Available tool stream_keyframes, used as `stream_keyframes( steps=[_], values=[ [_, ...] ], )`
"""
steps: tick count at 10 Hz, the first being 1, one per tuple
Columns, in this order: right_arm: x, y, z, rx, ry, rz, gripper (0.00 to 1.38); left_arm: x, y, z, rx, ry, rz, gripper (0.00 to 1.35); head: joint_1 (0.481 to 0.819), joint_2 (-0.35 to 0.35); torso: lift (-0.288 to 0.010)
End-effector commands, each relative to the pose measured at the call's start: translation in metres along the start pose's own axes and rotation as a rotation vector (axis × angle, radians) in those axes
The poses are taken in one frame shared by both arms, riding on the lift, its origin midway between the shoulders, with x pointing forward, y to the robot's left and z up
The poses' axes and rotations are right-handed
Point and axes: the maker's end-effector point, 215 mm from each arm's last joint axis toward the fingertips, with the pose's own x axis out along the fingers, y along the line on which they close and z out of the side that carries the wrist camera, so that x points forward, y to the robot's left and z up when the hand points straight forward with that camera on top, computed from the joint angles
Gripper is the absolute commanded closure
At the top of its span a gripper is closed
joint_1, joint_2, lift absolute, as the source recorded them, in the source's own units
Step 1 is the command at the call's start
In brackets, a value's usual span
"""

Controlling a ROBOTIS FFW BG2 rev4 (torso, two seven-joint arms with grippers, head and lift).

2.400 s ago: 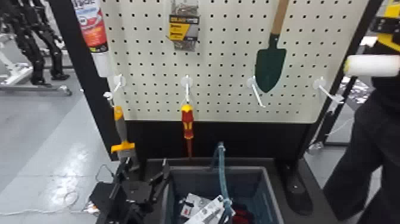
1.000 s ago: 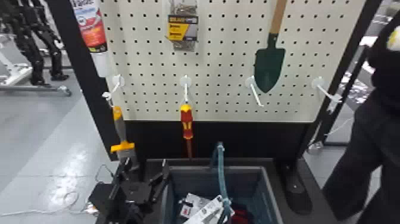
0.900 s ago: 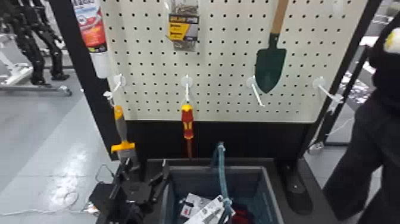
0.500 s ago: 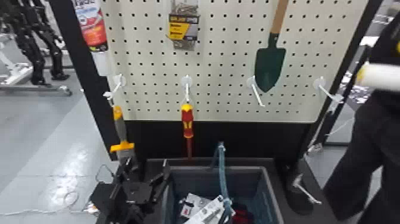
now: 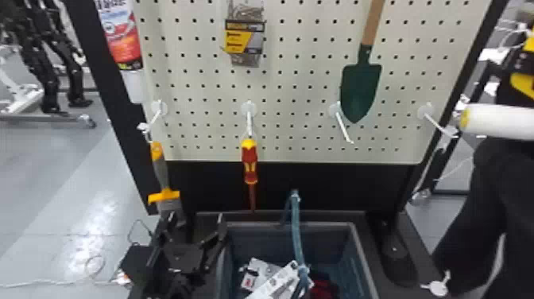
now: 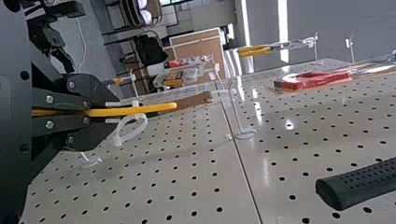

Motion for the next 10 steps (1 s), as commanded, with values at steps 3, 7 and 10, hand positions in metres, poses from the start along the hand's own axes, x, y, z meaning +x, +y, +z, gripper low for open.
stream_keyframes(
  steps=[3,7,10],
  values=[
    [-0.0002,0.0003,0.0006,0.001,-0.002,0.001,1.29,-0.0007,0.0002,-0.0007,0.002,0.002,-0.001,0.26,0.549,0.000,-0.100],
    [0.0009,0.0017,0.0013,0.004,-0.009,0.007,1.29,-0.0007,-0.0005,-0.0008,-0.002,0.002,0.000,0.26,0.549,0.000,-0.100],
    [0.0032,0.0048,-0.0014,0.017,-0.016,0.020,1.29,-0.0007,-0.0017,-0.0005,-0.002,0.000,-0.003,0.26,0.549,0.000,-0.100]
  ],
)
